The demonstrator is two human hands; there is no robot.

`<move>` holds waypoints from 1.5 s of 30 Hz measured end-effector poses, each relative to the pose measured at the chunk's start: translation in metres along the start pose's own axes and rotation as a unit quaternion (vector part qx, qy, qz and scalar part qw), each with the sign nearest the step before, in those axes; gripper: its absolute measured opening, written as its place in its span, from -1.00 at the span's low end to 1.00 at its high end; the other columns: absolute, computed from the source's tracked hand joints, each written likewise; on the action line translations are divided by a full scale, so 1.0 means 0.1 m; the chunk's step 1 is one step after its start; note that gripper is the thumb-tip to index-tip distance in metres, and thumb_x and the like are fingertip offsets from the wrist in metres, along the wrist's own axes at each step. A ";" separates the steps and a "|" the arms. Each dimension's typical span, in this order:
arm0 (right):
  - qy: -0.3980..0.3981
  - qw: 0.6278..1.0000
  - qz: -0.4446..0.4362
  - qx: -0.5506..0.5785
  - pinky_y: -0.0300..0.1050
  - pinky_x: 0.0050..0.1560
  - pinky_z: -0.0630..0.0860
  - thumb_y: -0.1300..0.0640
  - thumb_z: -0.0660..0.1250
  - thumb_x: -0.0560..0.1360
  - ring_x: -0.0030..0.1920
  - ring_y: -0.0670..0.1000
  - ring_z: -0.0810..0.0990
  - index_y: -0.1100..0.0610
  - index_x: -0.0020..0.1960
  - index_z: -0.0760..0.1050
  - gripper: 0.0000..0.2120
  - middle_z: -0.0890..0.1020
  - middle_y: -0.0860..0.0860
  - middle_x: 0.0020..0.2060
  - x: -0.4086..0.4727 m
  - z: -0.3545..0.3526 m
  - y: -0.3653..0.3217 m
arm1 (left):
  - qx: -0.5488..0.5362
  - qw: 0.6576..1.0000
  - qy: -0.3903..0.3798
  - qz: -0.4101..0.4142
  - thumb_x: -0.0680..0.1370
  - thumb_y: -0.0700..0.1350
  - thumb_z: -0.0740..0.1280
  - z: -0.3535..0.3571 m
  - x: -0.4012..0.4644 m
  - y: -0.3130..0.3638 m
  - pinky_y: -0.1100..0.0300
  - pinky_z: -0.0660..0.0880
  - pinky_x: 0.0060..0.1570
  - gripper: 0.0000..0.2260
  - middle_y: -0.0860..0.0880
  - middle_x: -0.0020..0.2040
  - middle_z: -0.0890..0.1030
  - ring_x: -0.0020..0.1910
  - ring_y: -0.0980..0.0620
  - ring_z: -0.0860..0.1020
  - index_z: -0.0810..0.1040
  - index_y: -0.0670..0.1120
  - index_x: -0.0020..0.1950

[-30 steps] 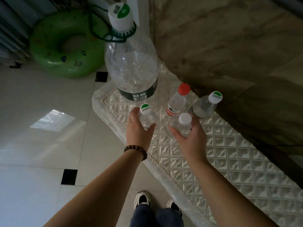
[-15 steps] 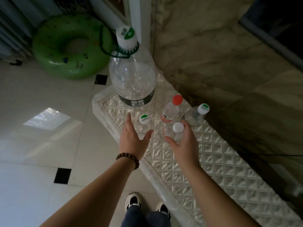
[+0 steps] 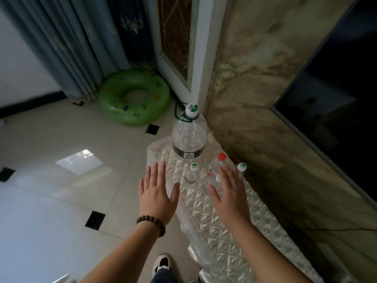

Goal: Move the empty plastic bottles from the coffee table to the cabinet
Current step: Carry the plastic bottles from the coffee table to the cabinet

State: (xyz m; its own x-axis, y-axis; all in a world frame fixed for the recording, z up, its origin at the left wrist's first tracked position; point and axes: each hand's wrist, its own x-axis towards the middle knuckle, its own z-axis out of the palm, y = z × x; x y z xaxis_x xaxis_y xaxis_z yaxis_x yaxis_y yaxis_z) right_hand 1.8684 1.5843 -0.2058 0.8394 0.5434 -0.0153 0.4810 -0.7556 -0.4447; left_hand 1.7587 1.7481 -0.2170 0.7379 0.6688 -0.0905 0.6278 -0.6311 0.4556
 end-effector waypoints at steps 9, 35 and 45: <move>-0.074 0.988 -0.133 -0.007 0.04 0.52 -0.13 -0.26 -0.09 0.51 0.54 0.02 -0.07 0.05 0.52 0.12 -0.34 0.09 0.02 0.54 -0.34 -0.06 -0.44 | 0.031 0.990 0.067 -0.118 0.49 0.33 -0.13 -0.44 -0.85 -0.31 -0.04 -0.15 0.49 -0.33 0.03 0.56 -0.04 0.53 0.04 -0.16 -0.10 0.10 0.54; -0.337 0.733 -0.591 0.008 -0.04 0.50 -0.18 -0.12 0.12 0.58 0.54 0.01 -0.06 0.04 0.51 0.14 -0.45 0.10 0.02 0.54 -3.36 0.78 -2.43 | -0.008 0.711 0.310 -0.631 0.44 0.31 -0.09 -0.68 -5.19 -1.24 -0.08 -0.06 0.47 -0.28 -0.07 0.54 0.15 0.53 -0.06 0.02 0.10 -0.02 0.53; -0.376 0.633 -0.677 0.016 0.08 0.51 -0.05 -0.02 0.21 0.56 0.54 0.05 0.01 0.11 0.46 0.26 -0.49 0.17 0.06 0.52 -5.20 0.86 -2.43 | -0.034 0.583 0.359 -0.728 0.55 0.19 0.13 -0.35 -7.01 -1.07 -0.09 -0.03 0.47 -0.38 -0.11 0.53 0.16 0.53 -0.10 0.03 0.07 -0.03 0.53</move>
State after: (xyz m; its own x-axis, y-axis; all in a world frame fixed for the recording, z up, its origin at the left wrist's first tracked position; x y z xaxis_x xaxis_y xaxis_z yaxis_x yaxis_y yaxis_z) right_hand 1.2931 1.5164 -0.1674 -0.6991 0.7148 -0.0175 0.6156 0.5893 -0.5232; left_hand 1.1658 1.3608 -0.1708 -0.8744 0.4834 -0.0422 0.4300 0.8122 0.3943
